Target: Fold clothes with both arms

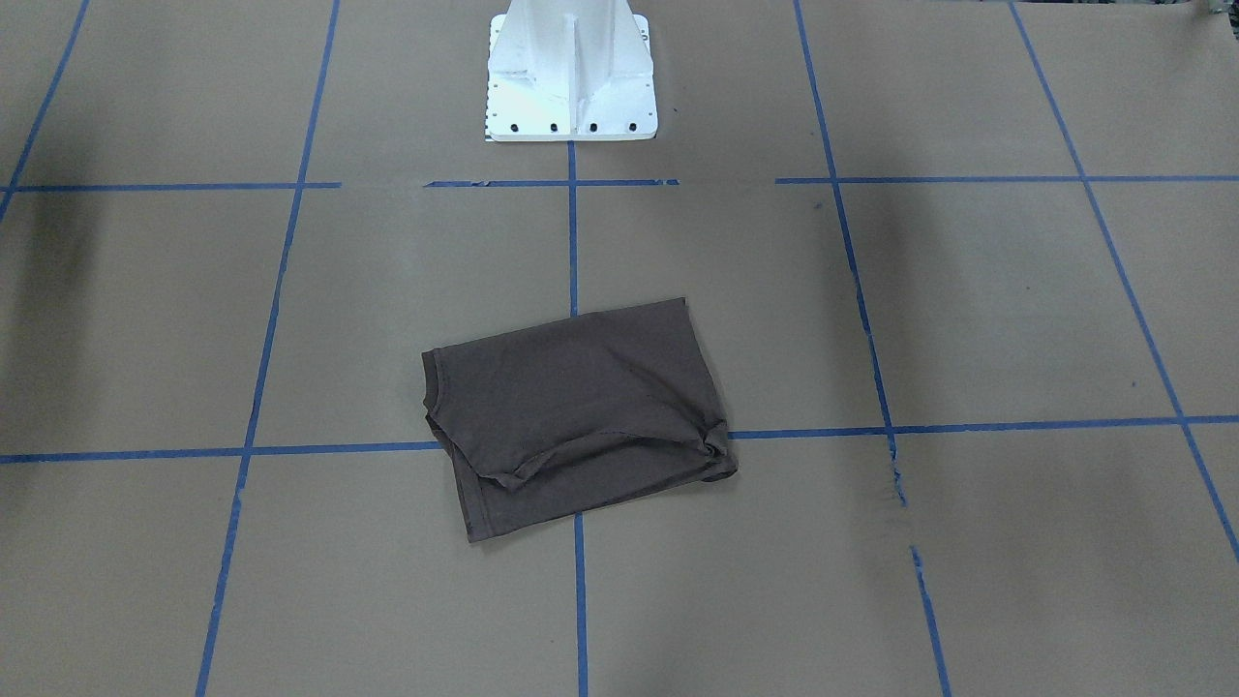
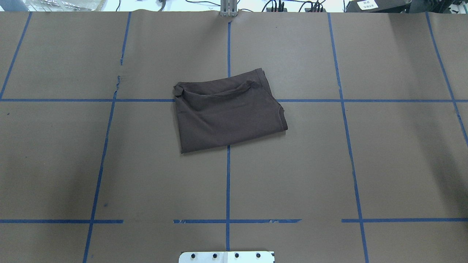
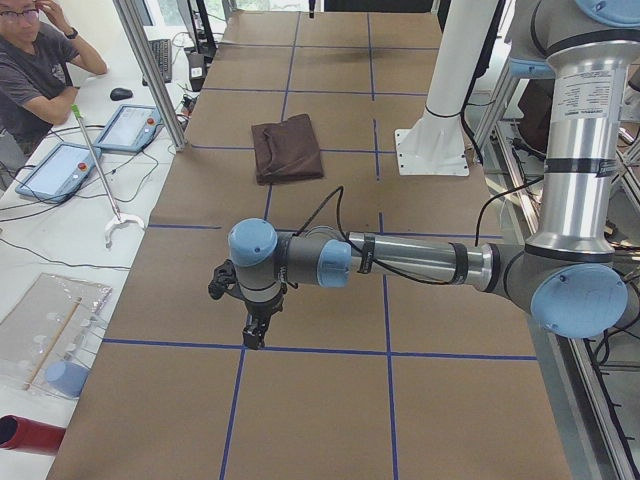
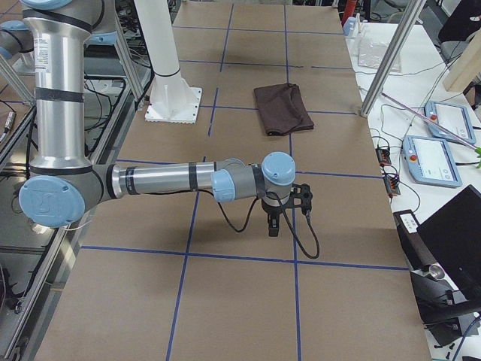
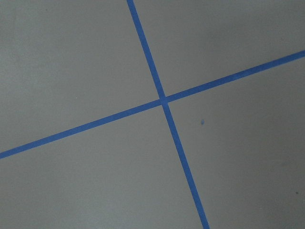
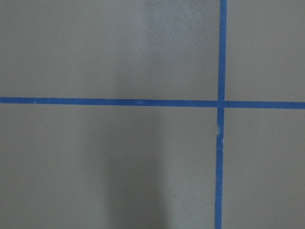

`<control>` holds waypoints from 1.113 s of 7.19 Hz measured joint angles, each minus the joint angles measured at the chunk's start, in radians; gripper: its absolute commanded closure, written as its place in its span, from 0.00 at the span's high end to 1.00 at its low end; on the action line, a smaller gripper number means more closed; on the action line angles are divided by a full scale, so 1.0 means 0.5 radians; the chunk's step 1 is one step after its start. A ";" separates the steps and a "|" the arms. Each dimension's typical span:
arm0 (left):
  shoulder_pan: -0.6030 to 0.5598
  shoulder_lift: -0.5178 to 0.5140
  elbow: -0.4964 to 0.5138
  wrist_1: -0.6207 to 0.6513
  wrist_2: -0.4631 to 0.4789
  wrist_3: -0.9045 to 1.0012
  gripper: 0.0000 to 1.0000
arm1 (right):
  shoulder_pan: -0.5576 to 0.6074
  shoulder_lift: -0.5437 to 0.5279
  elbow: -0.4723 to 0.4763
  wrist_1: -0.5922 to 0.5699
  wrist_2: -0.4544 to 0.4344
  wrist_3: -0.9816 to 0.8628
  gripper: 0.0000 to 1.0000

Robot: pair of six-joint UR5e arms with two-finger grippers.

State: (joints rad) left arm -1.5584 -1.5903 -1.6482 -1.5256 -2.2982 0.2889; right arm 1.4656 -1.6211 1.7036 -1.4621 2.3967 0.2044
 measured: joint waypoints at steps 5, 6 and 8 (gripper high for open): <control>-0.013 -0.015 -0.006 0.024 -0.002 0.033 1.00 | 0.282 0.010 -0.157 -0.061 0.018 -0.295 1.00; -0.013 -0.011 -0.017 0.025 0.000 0.031 1.00 | 0.297 0.011 -0.158 -0.066 0.021 -0.299 1.00; -0.014 -0.002 -0.045 0.026 0.005 0.021 1.00 | 0.307 0.006 -0.154 -0.067 0.023 -0.299 1.00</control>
State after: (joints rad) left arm -1.5652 -1.5914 -1.6708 -1.5126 -2.2957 0.2995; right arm 1.6188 -1.6183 1.6268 -1.4956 2.4082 0.0551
